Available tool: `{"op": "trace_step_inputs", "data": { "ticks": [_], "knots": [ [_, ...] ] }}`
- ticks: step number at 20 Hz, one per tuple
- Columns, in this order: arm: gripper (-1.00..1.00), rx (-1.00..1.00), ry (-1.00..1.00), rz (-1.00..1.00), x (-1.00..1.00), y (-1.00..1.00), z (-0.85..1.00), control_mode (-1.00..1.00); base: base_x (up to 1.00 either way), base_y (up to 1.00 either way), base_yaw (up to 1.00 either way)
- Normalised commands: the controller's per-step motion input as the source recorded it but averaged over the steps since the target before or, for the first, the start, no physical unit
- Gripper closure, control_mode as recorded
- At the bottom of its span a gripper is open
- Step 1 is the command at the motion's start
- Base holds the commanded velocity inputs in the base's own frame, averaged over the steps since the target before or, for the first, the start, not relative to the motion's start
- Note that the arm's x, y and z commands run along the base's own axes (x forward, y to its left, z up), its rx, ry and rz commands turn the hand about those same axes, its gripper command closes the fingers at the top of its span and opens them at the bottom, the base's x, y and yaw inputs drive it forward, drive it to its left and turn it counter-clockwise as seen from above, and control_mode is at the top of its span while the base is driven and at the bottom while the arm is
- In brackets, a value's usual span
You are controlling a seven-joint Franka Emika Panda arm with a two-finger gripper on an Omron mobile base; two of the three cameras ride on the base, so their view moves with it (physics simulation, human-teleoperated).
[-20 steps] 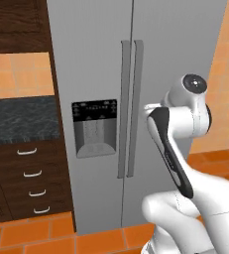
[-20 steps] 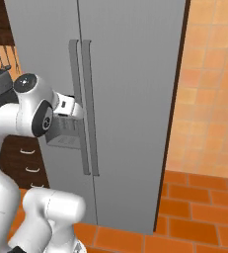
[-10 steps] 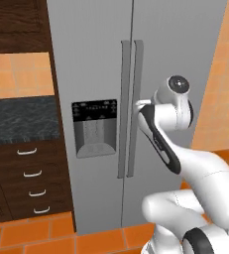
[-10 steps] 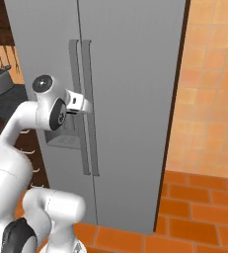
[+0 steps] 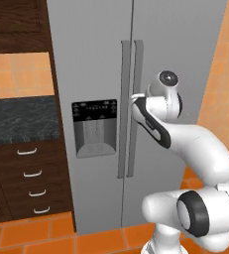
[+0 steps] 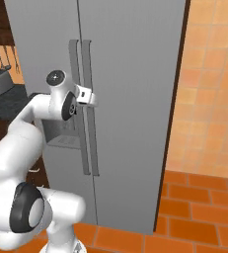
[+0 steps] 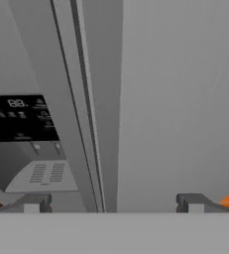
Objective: Take the strawberry from the fridge and place it on top of the pancake, located on the dining counter.
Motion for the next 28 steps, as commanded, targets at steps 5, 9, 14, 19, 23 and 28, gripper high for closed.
{"op": "trace_step_inputs", "data": {
  "ticks": [5,9,14,19,23,28],
  "knots": [
    [-1.0,0.0,0.0,0.0,0.59,-0.01,-0.11,-1.0,0.0,0.0,0.0],
    [-1.0,0.0,-0.01,0.0,0.53,-0.02,-0.26,-1.0,0.0,0.0,0.0],
    [-1.0,0.0,-0.02,0.0,0.57,-0.04,-0.3,-1.0,0.0,0.0,0.0],
    [-1.0,0.0,-0.01,0.0,0.71,-0.01,-0.26,-1.0,0.0,0.0,0.0],
    [-1.0,0.0,0.0,0.0,0.73,0.0,-0.16,-1.0,0.0,0.0,0.0],
    [1.0,-0.02,-0.04,0.0,0.67,0.01,-0.34,-1.0,0.0,0.0,0.0]
  ]
}}
